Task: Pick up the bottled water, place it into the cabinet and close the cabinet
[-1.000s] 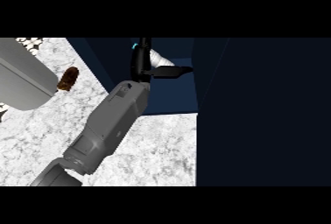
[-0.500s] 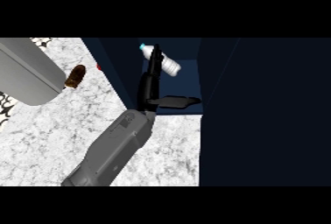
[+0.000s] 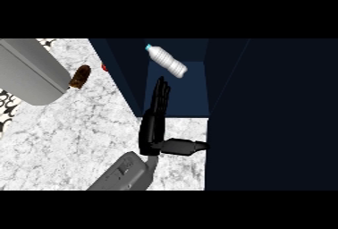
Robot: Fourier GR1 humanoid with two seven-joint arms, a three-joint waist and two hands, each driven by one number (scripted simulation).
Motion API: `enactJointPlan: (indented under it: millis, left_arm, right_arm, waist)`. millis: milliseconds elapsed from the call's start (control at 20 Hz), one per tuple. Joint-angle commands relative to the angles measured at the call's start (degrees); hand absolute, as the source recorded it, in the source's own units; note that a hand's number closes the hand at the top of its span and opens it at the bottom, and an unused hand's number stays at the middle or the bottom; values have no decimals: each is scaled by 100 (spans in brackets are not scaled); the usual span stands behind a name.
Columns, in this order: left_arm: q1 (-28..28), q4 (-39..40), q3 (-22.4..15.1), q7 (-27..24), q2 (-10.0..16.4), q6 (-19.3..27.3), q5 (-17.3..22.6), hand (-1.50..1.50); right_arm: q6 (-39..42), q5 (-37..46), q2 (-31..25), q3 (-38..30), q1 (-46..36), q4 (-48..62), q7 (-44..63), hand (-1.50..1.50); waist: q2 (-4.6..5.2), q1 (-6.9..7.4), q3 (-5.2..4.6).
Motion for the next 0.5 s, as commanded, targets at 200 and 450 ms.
enactJointPlan:
  millis: [200,450]
  left_arm:
    - [1410,-1880,-867,331,813,-85,-275,150]
    - [2244,-2457,-983,16,1349,-249,-380,150]
  right_arm:
    - [175,25,-334,-172,233,-904,413,150]
    - [324,162,-262,268,413,-1221,630,150]
  waist:
    - [2,19,-1]
    - [22,-22,-4]
